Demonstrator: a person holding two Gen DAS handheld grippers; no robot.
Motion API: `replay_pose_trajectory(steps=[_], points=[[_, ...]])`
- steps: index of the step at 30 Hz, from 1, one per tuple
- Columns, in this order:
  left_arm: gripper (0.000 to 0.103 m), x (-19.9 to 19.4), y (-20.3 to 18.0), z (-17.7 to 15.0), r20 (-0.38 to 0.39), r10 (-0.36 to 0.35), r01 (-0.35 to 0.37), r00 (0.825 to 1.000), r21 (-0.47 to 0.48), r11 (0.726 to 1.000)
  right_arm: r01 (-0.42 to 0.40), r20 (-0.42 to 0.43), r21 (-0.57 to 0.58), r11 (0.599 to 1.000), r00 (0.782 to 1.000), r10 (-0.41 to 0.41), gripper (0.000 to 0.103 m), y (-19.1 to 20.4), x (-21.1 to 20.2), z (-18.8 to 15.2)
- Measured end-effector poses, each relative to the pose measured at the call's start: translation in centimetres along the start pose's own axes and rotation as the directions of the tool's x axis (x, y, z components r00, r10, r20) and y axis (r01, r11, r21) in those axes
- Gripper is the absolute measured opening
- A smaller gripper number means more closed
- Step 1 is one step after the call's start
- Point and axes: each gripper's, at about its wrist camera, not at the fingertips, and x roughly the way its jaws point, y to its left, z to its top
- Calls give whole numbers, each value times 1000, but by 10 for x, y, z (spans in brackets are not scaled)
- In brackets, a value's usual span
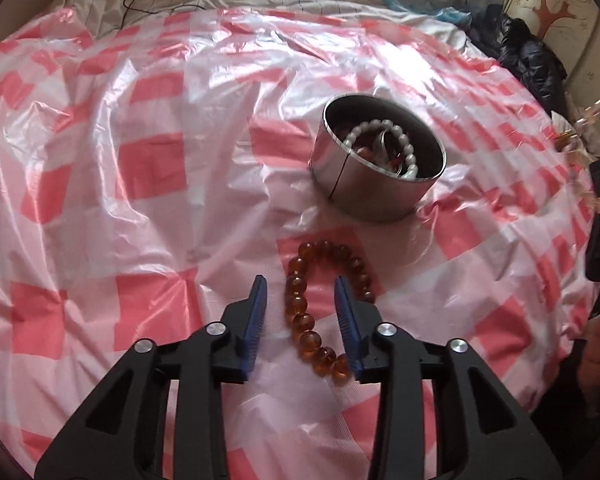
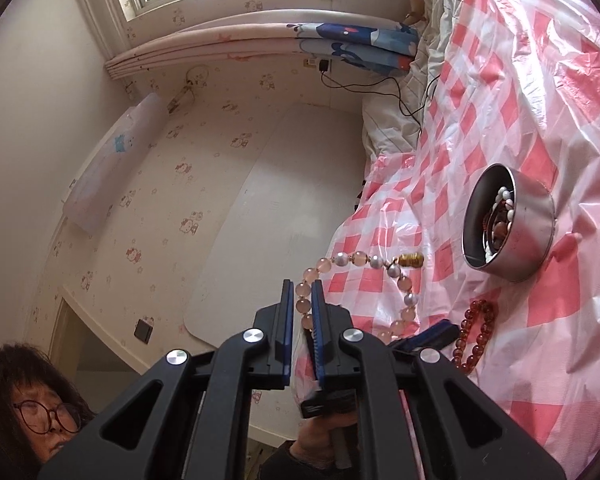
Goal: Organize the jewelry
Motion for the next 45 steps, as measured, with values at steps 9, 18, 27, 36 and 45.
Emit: replay_pose_trajectory(steps=[9, 18, 27, 36, 45], points=[[10, 5, -5, -5, -37, -43, 44, 998, 24, 999, 3, -1, 8, 1000, 1000, -3, 11, -3, 1, -1], [10, -60, 16, 19, 165, -360, 381, 918, -111, 918, -15, 35, 11, 1000, 999, 15, 11, -3, -3, 6], [10, -64, -3, 71, 260, -435, 475, 862, -115, 873, -10, 44, 23, 1000, 999, 9, 11, -10, 4, 29], [11, 13, -17, 100, 101, -146, 161, 984, -166, 973, 37, 44, 37, 999, 998, -39, 11, -26, 15, 55], [37, -40, 10, 91, 236, -76, 124, 969, -194, 973, 374, -65, -17, 927, 925, -374, 40, -60, 65, 67]])
